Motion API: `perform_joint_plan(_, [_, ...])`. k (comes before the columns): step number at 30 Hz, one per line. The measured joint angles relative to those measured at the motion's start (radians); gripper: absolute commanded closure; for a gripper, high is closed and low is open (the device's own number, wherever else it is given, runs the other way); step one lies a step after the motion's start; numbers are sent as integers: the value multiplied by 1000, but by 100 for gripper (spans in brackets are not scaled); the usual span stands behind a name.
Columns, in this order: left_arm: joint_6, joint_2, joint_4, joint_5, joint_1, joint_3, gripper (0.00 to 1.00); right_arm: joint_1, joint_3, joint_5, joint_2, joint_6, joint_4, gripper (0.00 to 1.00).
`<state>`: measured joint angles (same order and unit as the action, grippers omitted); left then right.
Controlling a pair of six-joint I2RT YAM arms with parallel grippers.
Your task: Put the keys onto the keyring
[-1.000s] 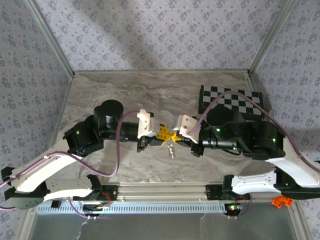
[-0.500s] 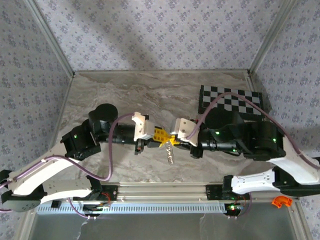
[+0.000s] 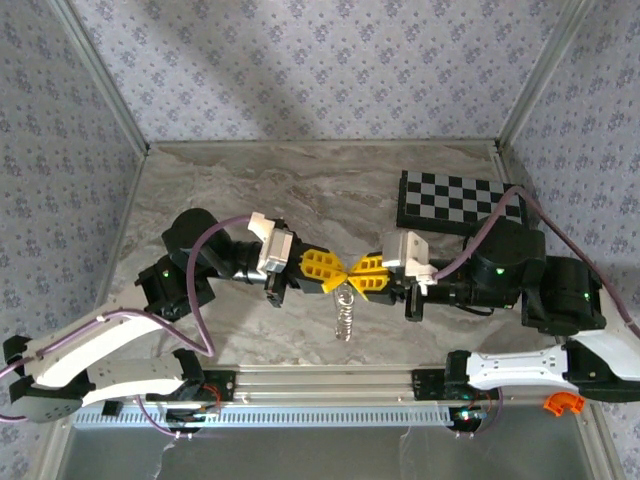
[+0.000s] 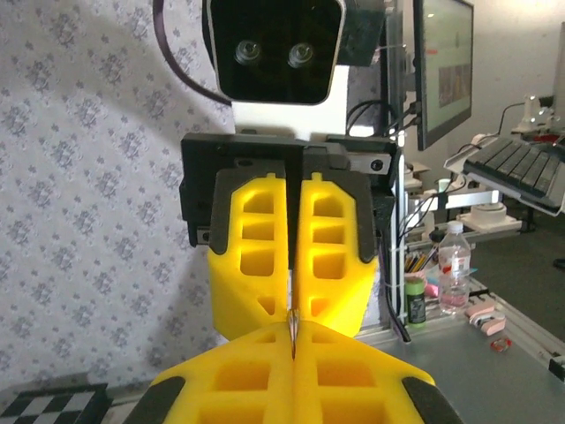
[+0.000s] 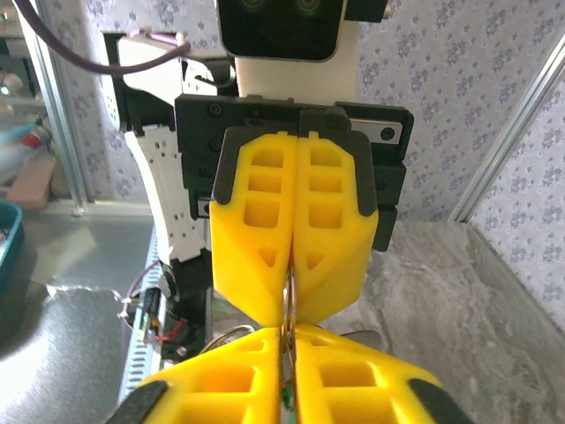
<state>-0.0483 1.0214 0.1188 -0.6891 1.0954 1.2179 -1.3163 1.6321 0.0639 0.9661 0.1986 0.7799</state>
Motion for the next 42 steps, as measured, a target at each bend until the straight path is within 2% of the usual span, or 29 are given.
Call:
perform_joint_plan(2, [-10, 8, 18, -5, 0, 0, 100, 0, -5, -1, -8, -5, -6, 100])
perform_joint_plan(7, [7, 17, -1, 6, 1, 0, 100, 0, -18, -26, -19, -3, 7, 100])
perform_joint_plan(9, [37, 16, -42, 32, 5, 3, 96, 0, -18, -45, -18, -3, 29, 100])
perform_joint_plan(11, [83, 19, -128, 67, 7, 27, 90, 0, -16, -70, -11, -3, 65, 100])
perform_joint_plan(19, [239, 48, -454, 231, 11, 130, 85, -5, 116, -194, 117, 2, 291, 100])
perform_joint_plan(21, [261, 48, -502, 261, 11, 132, 86, -5, 130, -209, 143, 5, 328, 100])
perform_joint_plan(25, [293, 54, -567, 282, 13, 133, 100, -6, 137, -230, 167, 9, 377, 100])
perform_joint_plan(34, [285, 39, -535, 267, 13, 111, 100, -7, 147, -235, 174, 10, 382, 100])
perform_joint_plan(38, [225, -6, -417, 229, 12, 45, 100, -13, 116, -210, 138, 8, 314, 84])
perform_joint_plan(42, [154, -20, -283, 176, 12, 8, 100, -15, 54, -169, 72, 4, 231, 81])
